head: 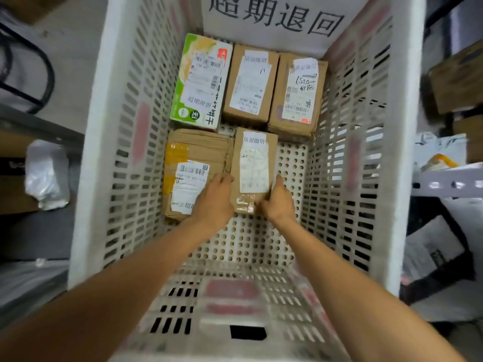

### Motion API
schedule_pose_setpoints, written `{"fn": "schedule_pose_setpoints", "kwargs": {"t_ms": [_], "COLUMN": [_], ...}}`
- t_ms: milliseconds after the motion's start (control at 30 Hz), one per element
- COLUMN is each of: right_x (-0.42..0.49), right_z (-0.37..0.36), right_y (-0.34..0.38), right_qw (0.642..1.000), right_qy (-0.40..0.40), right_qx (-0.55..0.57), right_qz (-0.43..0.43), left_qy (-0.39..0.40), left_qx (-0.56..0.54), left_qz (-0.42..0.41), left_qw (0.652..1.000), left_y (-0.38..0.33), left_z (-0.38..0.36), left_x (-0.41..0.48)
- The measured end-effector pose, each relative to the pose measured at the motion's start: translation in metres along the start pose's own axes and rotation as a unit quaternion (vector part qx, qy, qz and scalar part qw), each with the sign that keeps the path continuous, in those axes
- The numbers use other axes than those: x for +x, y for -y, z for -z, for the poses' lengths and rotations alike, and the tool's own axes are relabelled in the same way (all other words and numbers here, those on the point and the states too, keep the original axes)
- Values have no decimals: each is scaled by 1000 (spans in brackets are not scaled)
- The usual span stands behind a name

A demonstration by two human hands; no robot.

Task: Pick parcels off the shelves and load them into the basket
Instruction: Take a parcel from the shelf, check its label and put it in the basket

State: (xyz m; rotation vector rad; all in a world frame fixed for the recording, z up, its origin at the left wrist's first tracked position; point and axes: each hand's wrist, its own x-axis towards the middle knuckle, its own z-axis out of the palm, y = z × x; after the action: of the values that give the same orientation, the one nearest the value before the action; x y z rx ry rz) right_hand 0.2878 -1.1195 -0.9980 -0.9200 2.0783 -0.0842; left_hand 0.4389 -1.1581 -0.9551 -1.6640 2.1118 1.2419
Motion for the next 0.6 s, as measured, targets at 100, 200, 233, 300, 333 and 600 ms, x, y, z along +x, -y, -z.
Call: {"fn": "schedule_pose_setpoints", "kwargs": {"t_ms": [100, 200, 233, 300, 333, 600], "right_x": [-20, -49, -59, -84, -97, -218], "right_z": [25, 55, 66, 89, 101, 184], "right_y": [18, 46, 55, 77, 88, 145], "right_qw": [998, 992, 989, 981, 976, 971], "right_qy": [-8, -3, -4, -12, -15, -105], "right_qx": [-58, -103, -113, -145, -167, -157], "right_qz": [22, 79, 98, 128, 138, 147], "left_qy": [-1, -8, -5, 13, 24, -11], "left_qx": [87, 176, 198, 248, 270, 367], "left_qz": [-37, -64, -74, -100, -114, -249], "left_qw": [995, 982, 977, 963, 956, 896], "left_y": [-14, -33, -40, -56, -64, -135], "left_z": [37, 83, 98, 126, 140, 226], "left_x": [-11, -27, -33, -43, -50, -115]}}
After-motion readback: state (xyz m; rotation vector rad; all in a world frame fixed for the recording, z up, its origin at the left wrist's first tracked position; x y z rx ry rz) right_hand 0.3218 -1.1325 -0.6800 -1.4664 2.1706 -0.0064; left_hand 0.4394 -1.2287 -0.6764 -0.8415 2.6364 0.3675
